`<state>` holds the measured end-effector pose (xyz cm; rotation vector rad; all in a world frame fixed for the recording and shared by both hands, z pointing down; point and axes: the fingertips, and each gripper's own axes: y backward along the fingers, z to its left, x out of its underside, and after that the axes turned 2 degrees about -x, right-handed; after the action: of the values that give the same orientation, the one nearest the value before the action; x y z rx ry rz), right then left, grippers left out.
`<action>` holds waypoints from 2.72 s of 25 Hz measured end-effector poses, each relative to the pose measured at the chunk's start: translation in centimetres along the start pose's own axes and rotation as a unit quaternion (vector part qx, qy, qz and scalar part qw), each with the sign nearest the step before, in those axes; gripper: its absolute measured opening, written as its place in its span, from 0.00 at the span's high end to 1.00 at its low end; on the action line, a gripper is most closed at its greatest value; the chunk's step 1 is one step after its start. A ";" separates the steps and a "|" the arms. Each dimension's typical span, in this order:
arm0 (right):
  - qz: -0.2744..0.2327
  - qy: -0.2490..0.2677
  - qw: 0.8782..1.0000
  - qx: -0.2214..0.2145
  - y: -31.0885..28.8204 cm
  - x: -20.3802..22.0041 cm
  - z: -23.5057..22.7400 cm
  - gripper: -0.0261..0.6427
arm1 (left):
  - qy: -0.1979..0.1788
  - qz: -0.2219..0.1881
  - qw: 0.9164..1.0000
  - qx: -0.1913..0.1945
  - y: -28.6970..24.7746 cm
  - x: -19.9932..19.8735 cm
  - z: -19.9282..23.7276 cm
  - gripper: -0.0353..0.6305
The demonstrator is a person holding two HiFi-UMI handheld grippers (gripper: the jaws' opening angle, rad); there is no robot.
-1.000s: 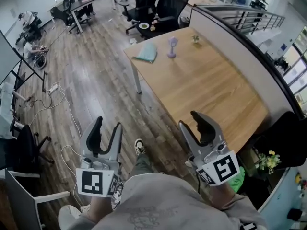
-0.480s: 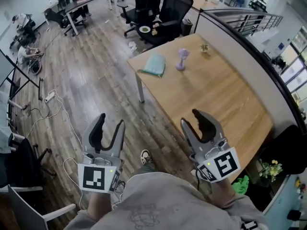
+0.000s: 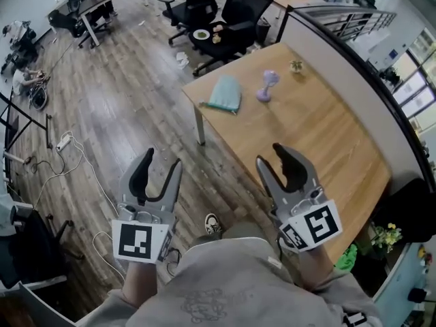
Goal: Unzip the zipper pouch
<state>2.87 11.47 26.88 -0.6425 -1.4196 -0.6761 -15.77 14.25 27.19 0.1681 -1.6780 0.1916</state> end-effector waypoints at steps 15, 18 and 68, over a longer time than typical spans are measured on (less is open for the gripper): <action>0.039 -0.007 0.999 0.034 -3.4 3.2 -6.3 0.71 | -0.002 0.020 0.999 0.036 -8.4 1.8 1.0 0.62; 0.033 -0.009 0.999 0.041 -5.2 3.2 -8.8 0.71 | -0.012 0.020 0.999 0.034 -11.5 1.4 1.9 0.62; 0.367 0.066 0.915 -0.152 -25.3 28.2 -25.6 0.71 | 0.055 0.217 0.969 0.109 -37.4 15.9 3.8 0.62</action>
<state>1.72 -25.56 53.78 -1.2654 -0.8449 -0.3210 -12.90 -23.05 43.56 -0.0480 -1.5623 0.7038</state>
